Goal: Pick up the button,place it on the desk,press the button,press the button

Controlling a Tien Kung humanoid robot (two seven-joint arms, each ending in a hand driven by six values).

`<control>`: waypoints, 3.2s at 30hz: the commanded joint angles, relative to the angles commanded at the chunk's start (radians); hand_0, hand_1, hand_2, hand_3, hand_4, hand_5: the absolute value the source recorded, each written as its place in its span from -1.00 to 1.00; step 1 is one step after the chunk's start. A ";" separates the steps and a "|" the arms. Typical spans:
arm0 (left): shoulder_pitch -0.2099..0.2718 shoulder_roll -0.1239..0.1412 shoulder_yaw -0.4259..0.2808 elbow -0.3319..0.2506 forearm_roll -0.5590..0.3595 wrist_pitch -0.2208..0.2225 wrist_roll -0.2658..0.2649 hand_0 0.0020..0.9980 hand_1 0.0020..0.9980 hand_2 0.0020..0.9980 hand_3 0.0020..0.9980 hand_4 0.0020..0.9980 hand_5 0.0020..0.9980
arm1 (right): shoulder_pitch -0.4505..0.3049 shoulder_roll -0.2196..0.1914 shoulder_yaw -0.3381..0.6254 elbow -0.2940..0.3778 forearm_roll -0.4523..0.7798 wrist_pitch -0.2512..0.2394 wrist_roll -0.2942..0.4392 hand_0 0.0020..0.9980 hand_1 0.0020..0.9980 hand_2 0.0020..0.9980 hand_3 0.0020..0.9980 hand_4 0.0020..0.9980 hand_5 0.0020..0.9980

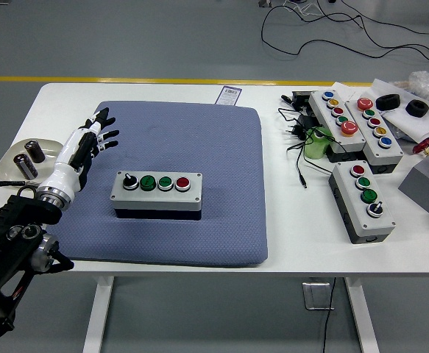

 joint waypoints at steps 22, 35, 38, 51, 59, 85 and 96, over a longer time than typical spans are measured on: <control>0.016 -0.018 -0.087 0.038 -0.011 0.022 -0.029 0.89 0.84 0.88 0.85 0.25 1.00 | 0.004 -0.001 -0.005 0.000 -0.001 0.002 0.001 0.33 0.32 0.43 0.23 -0.05 -0.37; 0.020 -0.021 -0.096 0.048 -0.045 0.040 -0.043 0.95 0.93 0.97 0.91 0.24 1.00 | 0.006 -0.002 -0.004 0.000 -0.005 0.003 0.000 0.33 0.32 0.43 0.23 -0.05 -0.37; 0.020 -0.023 -0.098 0.050 -0.051 0.041 -0.046 0.94 0.94 0.99 0.93 0.24 1.00 | 0.006 -0.002 -0.004 0.000 -0.006 0.003 0.001 0.33 0.32 0.43 0.23 -0.05 -0.37; 0.021 -0.025 -0.102 0.057 -0.060 0.044 -0.045 0.94 0.95 1.00 0.96 0.24 1.00 | 0.007 -0.002 -0.005 0.000 -0.009 0.004 0.001 0.33 0.32 0.43 0.23 -0.05 -0.36; 0.021 -0.025 -0.103 0.060 -0.066 0.037 -0.044 0.95 0.94 1.00 0.95 0.23 1.00 | 0.008 -0.002 -0.005 0.000 -0.010 0.004 0.001 0.33 0.32 0.43 0.23 -0.05 -0.36; 0.020 -0.027 -0.166 0.115 -0.081 -0.054 -0.045 0.83 0.84 0.89 0.88 0.23 1.00 | 0.007 -0.001 -0.005 0.000 -0.020 0.003 -0.004 0.33 0.32 0.43 0.23 -0.05 -0.36; 0.023 -0.030 -0.176 0.132 -0.076 -0.056 -0.041 0.82 0.83 0.87 0.86 0.23 1.00 | 0.002 -0.001 -0.001 0.000 -0.032 0.003 -0.007 0.33 0.32 0.43 0.23 -0.05 -0.36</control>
